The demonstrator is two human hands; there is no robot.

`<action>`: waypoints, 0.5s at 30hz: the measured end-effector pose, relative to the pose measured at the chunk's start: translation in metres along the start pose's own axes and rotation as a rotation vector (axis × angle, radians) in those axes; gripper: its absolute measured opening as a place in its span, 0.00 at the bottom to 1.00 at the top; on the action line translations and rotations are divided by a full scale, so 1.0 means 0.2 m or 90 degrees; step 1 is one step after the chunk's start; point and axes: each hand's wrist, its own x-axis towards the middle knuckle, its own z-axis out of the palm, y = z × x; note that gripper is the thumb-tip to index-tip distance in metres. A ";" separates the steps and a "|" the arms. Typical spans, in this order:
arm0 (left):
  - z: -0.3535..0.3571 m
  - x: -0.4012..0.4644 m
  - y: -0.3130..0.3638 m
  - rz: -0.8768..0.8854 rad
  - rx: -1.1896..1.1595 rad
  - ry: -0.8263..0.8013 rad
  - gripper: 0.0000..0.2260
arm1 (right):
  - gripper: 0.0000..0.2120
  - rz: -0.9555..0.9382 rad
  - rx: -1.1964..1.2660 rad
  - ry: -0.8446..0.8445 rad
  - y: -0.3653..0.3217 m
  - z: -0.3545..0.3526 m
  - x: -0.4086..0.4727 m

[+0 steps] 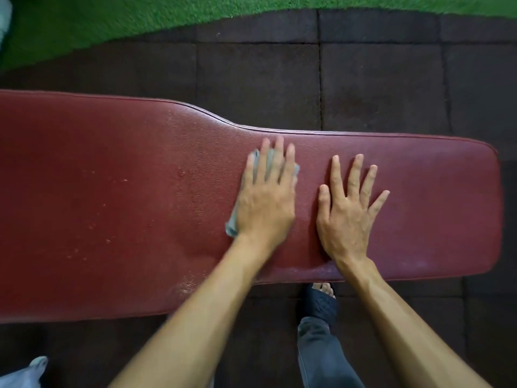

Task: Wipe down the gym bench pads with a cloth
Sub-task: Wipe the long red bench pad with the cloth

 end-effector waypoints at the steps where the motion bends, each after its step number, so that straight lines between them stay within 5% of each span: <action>1: -0.03 0.12 -0.10 -0.011 -0.001 0.004 0.24 | 0.27 0.007 0.005 0.003 -0.02 0.01 0.00; 6: -0.20 0.04 -0.57 -0.146 0.033 0.029 0.25 | 0.27 -0.046 0.016 -0.013 -0.21 0.03 -0.02; 11: -0.13 -0.58 -0.29 -0.143 0.032 -0.013 0.25 | 0.27 -0.068 0.034 -0.021 -0.41 0.07 -0.02; 15: -0.08 -0.50 -0.18 -0.080 0.022 -0.007 0.25 | 0.27 -0.056 0.048 -0.022 -0.43 0.06 -0.05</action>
